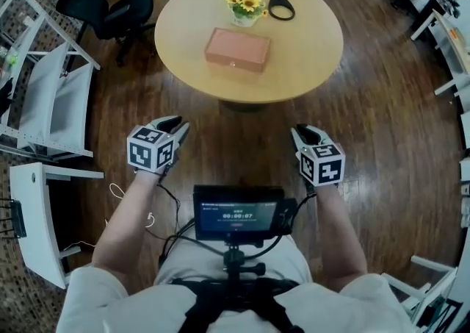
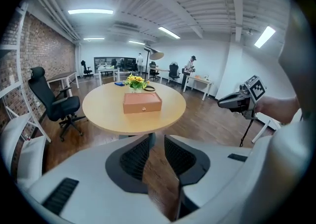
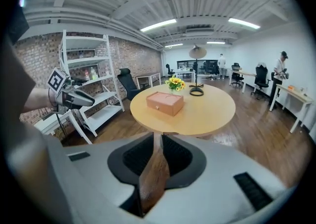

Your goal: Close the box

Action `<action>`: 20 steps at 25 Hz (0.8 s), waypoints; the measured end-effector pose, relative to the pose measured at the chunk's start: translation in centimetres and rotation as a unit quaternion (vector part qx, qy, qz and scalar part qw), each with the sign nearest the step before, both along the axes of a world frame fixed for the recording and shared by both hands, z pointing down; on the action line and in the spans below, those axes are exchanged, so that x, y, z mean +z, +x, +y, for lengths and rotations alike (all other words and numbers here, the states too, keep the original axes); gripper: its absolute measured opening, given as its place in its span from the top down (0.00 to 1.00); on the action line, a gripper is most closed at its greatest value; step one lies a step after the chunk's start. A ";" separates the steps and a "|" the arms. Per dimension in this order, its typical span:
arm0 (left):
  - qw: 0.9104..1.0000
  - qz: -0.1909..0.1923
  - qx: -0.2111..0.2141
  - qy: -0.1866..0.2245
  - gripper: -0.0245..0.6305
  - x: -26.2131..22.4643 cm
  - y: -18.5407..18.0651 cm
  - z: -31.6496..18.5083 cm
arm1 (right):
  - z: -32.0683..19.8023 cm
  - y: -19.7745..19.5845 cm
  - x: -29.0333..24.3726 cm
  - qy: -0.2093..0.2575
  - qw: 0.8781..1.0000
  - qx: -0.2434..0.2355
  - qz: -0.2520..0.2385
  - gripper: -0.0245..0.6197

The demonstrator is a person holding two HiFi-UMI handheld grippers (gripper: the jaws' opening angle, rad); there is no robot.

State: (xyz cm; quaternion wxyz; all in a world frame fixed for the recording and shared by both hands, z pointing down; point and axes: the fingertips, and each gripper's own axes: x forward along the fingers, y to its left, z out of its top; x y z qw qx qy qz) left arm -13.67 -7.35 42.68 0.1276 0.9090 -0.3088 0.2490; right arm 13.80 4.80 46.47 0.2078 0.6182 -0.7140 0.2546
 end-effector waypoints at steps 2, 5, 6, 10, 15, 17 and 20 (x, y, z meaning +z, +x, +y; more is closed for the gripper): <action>1.000 0.001 0.018 0.005 0.81 0.0 -1.6 0.7 | 1.5 -1.9 -0.2 0.002 1.000 0.018 0.002 0.86; 0.999 0.008 0.039 0.005 0.81 -0.2 -4.5 1.7 | 3.8 -5.5 -0.9 0.004 0.999 0.046 0.004 0.86; 0.999 0.011 0.046 0.002 0.81 -0.1 -5.5 2.1 | 4.6 -6.7 -1.1 0.005 0.998 0.056 0.004 0.86; 0.997 0.012 0.075 -0.001 0.81 0.6 -9.0 3.8 | 7.8 -10.8 -1.0 0.001 0.996 0.091 0.008 0.86; 0.995 -0.002 0.101 -0.022 0.81 2.3 -12.2 6.3 | 11.9 -15.6 0.0 -0.019 0.994 0.106 0.007 0.86; 0.994 -0.009 0.109 -0.027 0.81 2.8 -13.0 7.2 | 13.1 -17.0 0.2 -0.028 0.994 0.107 0.007 0.86; 0.993 -0.008 0.113 -0.032 0.81 3.3 -13.6 8.5 | 14.4 -18.3 0.7 -0.034 0.993 0.109 0.004 0.86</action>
